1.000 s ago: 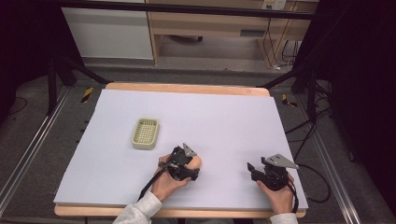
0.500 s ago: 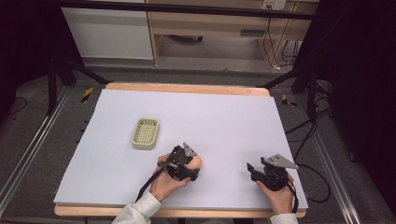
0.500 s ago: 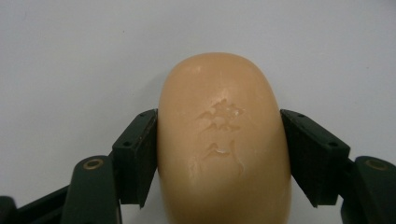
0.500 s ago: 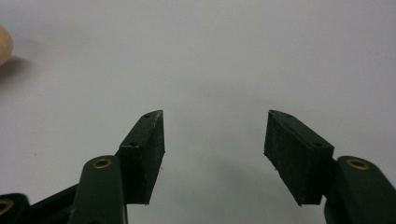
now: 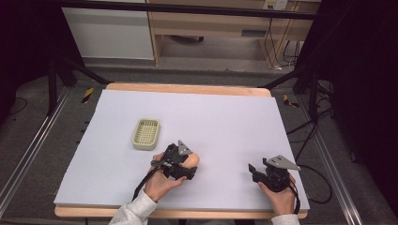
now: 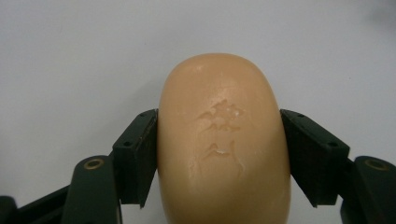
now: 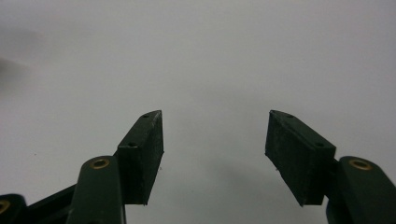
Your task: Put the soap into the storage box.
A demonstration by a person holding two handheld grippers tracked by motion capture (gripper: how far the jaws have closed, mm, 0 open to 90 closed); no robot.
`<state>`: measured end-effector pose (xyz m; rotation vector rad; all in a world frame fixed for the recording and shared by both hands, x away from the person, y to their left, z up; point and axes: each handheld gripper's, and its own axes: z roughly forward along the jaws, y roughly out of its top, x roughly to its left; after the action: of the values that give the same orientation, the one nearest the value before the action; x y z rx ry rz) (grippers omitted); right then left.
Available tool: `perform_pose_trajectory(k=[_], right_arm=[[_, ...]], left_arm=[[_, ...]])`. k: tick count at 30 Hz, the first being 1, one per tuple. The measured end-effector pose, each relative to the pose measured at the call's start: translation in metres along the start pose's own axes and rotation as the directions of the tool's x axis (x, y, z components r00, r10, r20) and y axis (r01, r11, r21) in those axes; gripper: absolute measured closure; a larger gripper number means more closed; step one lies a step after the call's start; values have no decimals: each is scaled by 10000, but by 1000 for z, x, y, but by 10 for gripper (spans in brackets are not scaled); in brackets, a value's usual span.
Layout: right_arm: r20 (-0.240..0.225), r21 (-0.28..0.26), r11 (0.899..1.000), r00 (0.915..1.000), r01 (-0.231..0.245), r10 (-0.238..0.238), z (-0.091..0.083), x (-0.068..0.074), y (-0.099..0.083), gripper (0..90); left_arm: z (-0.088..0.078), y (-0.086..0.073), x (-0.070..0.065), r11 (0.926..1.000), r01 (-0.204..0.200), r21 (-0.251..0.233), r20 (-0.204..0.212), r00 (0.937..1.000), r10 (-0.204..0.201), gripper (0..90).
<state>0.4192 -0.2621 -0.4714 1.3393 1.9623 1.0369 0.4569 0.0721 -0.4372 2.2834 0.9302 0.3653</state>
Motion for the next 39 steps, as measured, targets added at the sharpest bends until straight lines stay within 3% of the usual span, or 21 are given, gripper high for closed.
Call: perform_pose_trajectory(k=[15,39], right_arm=[[-67,19,9999,9999,-135,135,-1,0,0,368],[-43,-5,10000,10000,-85,85,-1,-1,0,364]], left_arm=[[-16,1,9,9996,151,-231,-69,9999,-153,316],[-41,1,38,9955,692,-652,-462,9963,-723,317]])
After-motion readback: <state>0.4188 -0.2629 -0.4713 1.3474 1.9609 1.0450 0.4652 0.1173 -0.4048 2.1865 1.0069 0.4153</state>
